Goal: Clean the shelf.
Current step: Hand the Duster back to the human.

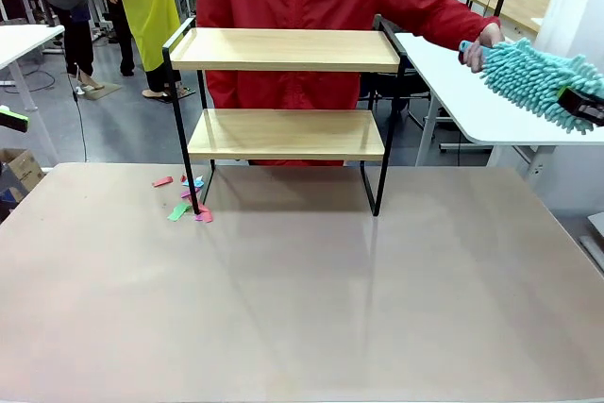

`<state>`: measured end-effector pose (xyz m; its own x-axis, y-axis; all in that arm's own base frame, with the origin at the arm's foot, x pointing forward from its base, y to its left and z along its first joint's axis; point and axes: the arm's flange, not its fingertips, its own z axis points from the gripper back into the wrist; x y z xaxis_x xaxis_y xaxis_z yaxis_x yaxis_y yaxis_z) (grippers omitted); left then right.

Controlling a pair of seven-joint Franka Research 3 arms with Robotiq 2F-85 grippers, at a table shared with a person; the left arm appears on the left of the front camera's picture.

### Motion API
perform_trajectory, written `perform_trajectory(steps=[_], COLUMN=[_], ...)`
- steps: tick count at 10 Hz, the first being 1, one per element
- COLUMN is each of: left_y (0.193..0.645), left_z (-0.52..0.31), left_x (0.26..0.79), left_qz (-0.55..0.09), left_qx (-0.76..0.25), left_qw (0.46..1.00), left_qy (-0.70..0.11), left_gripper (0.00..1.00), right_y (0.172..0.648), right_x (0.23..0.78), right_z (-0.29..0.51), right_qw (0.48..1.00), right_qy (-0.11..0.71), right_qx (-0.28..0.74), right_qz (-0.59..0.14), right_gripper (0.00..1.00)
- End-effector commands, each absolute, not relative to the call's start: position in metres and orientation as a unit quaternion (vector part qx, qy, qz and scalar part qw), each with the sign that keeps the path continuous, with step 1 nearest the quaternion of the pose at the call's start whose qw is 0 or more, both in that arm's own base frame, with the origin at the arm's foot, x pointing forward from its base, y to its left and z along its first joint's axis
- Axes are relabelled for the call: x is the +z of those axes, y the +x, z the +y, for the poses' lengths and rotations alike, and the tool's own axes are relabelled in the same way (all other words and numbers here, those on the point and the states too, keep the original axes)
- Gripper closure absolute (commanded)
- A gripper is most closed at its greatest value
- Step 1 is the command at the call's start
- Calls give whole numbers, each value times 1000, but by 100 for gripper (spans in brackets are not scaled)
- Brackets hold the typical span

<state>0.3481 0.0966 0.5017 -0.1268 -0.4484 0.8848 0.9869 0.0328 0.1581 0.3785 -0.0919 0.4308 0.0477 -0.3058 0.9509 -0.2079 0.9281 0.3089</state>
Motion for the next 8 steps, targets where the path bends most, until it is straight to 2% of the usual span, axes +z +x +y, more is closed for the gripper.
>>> perform_trajectory(steps=[1,3,4,5,6,8], left_y=[349,349,349,349,349,349], left_z=[97,97,97,97,97,97], left_x=[504,504,504,504,504,504], left_qz=[-436,-436,-436,-436,-436,-436], left_qx=[-617,-617,-617,-617,-617,-617], left_qw=[571,571,571,571,571,571], left_qy=[-320,-320,-320,-320,-320,-320], left_gripper=[0,0,0,0,0,0], right_y=[378,378,378,375,373,368], right_x=[432,432,431,432,435,442], right_z=[-91,-91,-92,-91,-89,-87], right_qw=[702,702,699,704,707,711], right_qy=[185,185,186,184,179,183], right_qx=[-36,-36,-35,-30,-24,-18], right_qz=[-687,-687,-689,-685,-684,-679], right_gripper=[84,84,32,29,0,0])
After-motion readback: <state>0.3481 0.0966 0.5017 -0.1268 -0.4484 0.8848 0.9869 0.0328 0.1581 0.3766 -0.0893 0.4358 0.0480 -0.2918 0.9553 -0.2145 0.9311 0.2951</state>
